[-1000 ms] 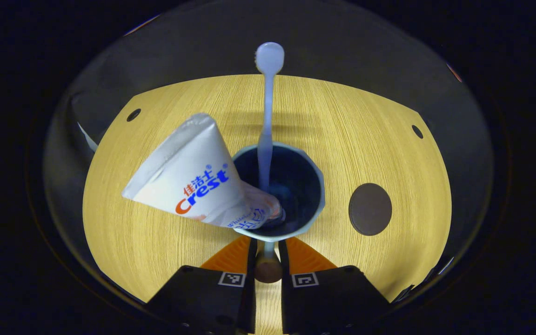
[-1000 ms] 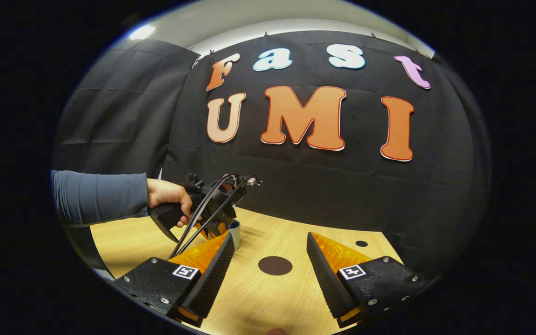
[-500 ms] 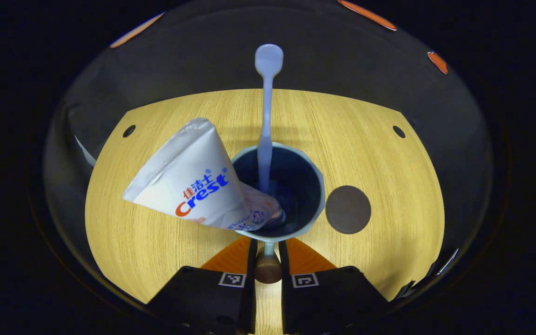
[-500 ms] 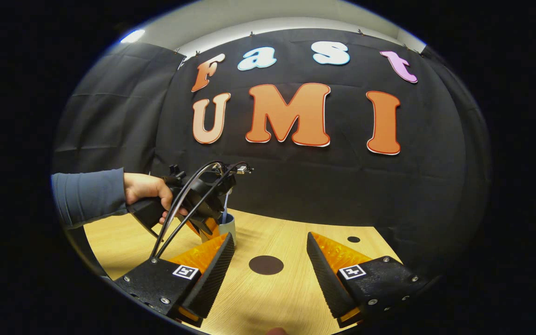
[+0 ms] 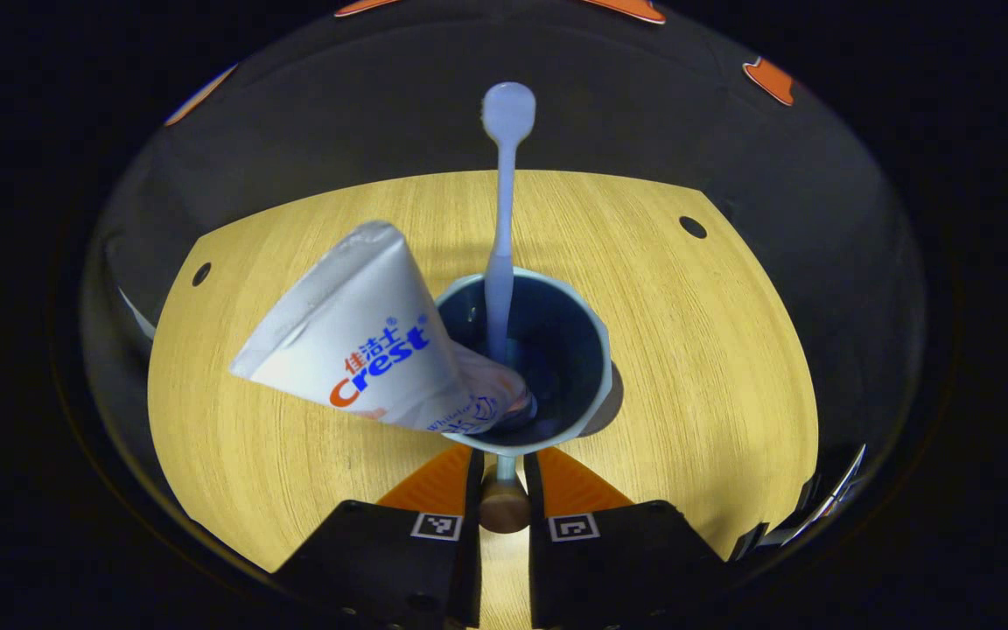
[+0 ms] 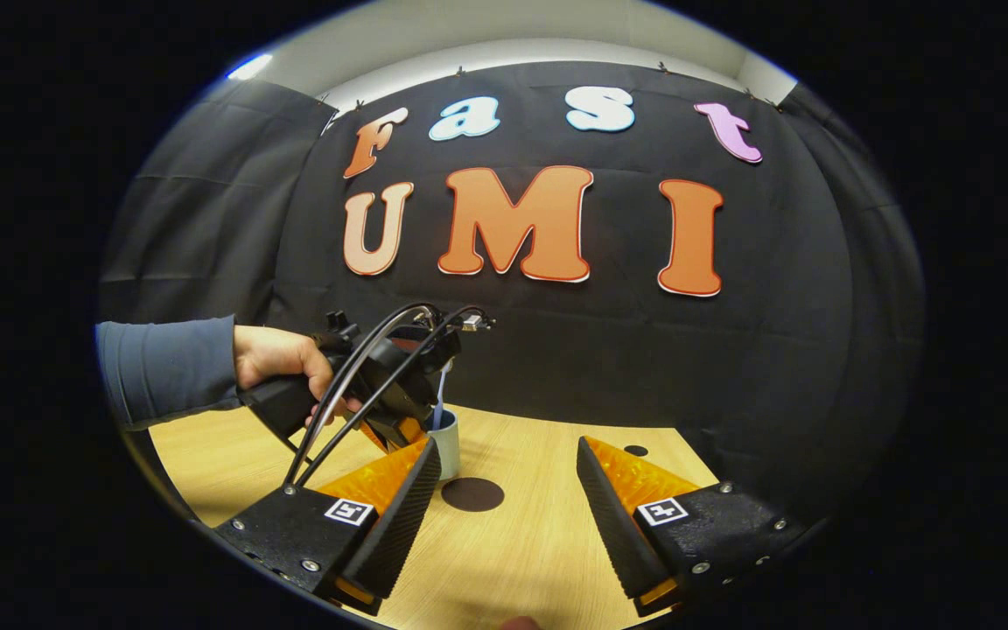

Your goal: Put the toothbrush and toothpaste on the desktop into the cup, then pick up the cup and place it on the coaster on the desktop.

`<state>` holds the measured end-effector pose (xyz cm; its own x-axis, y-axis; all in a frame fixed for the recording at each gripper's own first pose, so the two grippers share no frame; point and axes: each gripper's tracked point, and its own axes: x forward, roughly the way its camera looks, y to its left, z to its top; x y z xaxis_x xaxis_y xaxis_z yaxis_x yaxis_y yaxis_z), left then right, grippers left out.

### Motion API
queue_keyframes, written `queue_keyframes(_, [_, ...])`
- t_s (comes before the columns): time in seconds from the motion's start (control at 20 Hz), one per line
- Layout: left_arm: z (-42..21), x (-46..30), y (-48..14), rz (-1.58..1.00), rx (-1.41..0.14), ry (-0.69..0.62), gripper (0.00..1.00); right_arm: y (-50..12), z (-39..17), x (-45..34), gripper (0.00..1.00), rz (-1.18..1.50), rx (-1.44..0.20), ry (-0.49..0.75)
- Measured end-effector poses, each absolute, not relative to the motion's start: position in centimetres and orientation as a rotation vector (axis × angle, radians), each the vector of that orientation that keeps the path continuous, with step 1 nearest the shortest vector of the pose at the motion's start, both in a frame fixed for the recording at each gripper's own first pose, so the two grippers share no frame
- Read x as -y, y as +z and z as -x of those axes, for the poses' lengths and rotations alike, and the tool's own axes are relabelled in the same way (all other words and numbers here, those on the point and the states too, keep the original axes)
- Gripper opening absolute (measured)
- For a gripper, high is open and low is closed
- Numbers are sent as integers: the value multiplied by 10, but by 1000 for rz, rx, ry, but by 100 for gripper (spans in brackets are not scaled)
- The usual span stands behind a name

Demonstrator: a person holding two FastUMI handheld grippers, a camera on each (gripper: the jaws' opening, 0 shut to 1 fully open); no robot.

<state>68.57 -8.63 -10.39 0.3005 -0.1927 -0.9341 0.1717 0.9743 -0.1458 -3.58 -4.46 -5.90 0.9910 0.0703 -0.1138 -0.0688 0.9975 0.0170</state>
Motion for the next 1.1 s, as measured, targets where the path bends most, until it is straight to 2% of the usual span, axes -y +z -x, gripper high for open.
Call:
queue_keyframes(0.1, [-705,101,-80,10,-1246,-260,22,-61,39,52,94,-23,-119,61])
queue_keyframes(0.15, [-691,96,-103,7,-1247,-270,22,-62,42,56,94,-24,-120,56])
queue_keyframes(0.2, [-717,115,-69,-1,-1250,-280,22,-64,43,60,94,-25,-121,50])
queue_keyframes(0.35, [-747,133,-54,-14,-1254,-293,22,-69,47,69,94,-44,-133,35])
queue_keyframes(0.45, [-748,126,-70,-17,-1260,-297,22,-75,47,76,94,-48,-147,17])
queue_keyframes(0.65, [-799,120,-43,-15,-1277,-281,22,-81,49,80,94,-67,-155,11])
queue_keyframes(0.9, [-779,120,-45,-9,-1276,-283,22,-89,47,74,94,-56,-171,18])
queue_keyframes(1.0, [-779,123,-40,26,-1280,-308,27,-90,45,70,94,-50,-176,23])
queue_keyframes(1.1, [-786,122,-25,24,-1265,-317,50,-90,44,68,94,-39,-178,19])
